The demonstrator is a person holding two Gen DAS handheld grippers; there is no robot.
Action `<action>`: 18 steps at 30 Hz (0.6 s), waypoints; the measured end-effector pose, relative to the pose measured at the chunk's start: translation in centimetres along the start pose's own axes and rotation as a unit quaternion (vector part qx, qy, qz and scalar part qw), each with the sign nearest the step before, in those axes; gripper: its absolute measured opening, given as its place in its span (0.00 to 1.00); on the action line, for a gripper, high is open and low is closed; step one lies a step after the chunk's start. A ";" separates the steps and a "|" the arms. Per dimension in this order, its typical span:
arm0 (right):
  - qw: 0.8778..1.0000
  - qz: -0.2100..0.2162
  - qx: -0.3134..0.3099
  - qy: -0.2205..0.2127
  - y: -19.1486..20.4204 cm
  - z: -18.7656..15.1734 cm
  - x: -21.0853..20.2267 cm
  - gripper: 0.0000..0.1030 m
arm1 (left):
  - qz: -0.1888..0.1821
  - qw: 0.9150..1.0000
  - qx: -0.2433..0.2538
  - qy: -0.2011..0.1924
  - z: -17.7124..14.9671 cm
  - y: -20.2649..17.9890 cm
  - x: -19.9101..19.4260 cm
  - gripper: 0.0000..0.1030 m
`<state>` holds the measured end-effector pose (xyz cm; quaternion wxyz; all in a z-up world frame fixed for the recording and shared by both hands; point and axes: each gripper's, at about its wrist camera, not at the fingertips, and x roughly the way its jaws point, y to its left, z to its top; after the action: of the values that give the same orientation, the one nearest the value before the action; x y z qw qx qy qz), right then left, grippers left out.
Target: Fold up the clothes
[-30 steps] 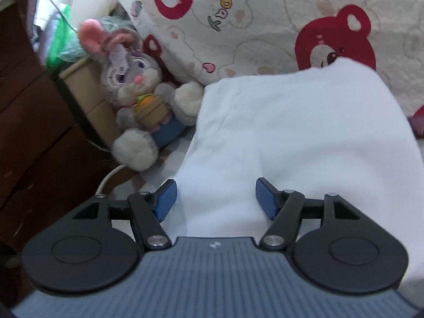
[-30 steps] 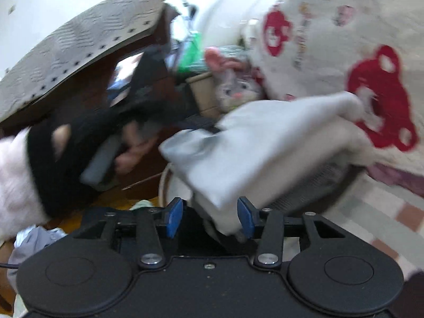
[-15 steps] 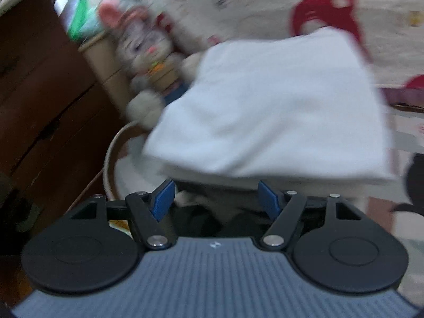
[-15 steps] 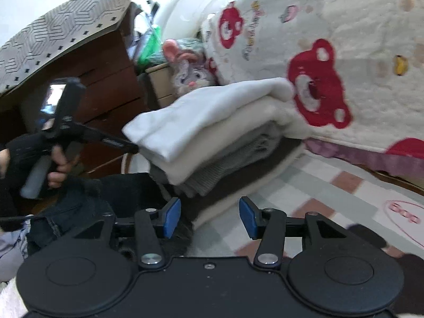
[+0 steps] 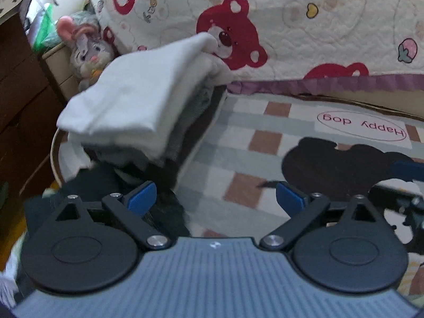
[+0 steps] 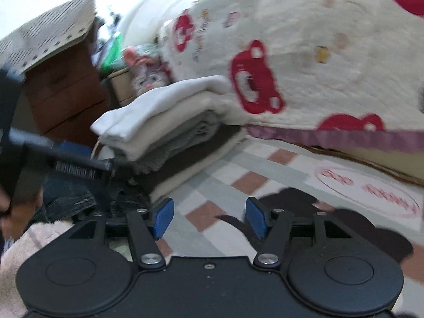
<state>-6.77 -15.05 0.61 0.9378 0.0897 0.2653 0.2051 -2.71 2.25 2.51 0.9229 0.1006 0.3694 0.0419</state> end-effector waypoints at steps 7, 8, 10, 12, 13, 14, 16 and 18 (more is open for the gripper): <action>0.995 -0.019 0.085 -0.051 -4.2 -2.2 -3.1 0.67 | 0.064 0.997 -0.033 -0.014 -4.2 -5.1 -1.7 1.00; 0.994 -0.021 0.087 -0.054 -4.3 -2.4 -3.2 0.67 | 0.067 0.997 -0.029 -0.013 -4.7 -5.6 -1.7 1.00; 0.995 -0.029 0.080 -0.055 -4.1 -2.7 -3.2 0.67 | 0.072 0.997 -0.021 -0.012 -5.6 -6.6 -1.7 1.00; 0.995 -0.032 0.073 -0.055 -3.9 -3.1 -3.4 0.67 | 0.070 0.997 -0.026 -0.002 -6.0 -6.9 -1.8 1.00; 0.995 -0.030 0.071 -0.055 -3.7 -3.2 -3.3 0.67 | 0.067 0.997 -0.027 0.003 -6.2 -7.2 -1.9 1.00; 0.996 -0.027 0.072 -0.054 -3.6 -3.3 -3.3 0.67 | 0.065 0.997 -0.028 0.002 -6.3 -7.4 -2.1 1.00; 0.996 -0.025 0.068 -0.052 -3.3 -3.5 -3.2 0.67 | 0.067 0.997 -0.028 -0.002 -6.5 -7.5 -2.4 1.00; 0.996 -0.025 0.063 -0.050 -3.2 -3.6 -3.1 0.67 | 0.072 0.997 -0.027 -0.008 -6.5 -7.5 -2.6 1.00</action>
<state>-10.06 -19.06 -1.84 0.9474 0.1518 0.2322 0.1595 -9.02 -4.47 -2.00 0.9228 0.1021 0.3525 0.1171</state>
